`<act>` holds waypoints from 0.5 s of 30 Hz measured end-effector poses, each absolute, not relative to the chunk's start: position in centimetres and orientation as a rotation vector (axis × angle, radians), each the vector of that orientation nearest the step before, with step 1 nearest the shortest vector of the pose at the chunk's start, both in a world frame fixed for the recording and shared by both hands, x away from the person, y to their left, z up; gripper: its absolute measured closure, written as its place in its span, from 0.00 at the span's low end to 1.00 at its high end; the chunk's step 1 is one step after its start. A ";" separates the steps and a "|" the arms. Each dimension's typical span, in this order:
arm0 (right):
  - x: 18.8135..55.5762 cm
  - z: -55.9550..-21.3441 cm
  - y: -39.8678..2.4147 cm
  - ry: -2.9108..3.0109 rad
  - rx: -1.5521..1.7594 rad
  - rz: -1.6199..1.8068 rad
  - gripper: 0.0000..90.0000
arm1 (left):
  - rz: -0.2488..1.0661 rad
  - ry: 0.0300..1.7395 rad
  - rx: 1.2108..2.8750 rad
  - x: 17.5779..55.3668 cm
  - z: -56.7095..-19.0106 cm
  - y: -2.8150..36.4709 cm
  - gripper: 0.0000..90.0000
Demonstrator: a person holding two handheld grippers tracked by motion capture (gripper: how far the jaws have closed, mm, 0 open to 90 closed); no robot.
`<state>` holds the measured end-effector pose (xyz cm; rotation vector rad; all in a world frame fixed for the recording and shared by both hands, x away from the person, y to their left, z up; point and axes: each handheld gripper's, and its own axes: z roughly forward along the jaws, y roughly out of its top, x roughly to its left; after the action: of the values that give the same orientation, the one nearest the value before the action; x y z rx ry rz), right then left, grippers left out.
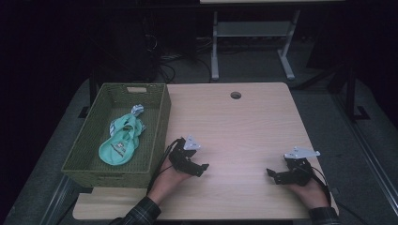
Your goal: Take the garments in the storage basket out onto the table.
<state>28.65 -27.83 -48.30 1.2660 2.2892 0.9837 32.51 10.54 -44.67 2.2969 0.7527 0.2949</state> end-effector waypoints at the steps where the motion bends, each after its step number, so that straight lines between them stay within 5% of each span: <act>1: 28.6 -48.3 -27.8 2.289 1.266 0.984 0.09 | 0.295 0.750 2.299 32.5 -44.6 10.5 0.15; 15: 28.6 -48.3 -27.8 2.289 1.266 0.984 0.09 | 0.284 0.747 2.282 32.7 -43.6 10.7 0.15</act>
<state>28.65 -27.82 -48.30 1.2663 2.2892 0.9838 32.67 10.70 -43.60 2.2823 0.7470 0.2836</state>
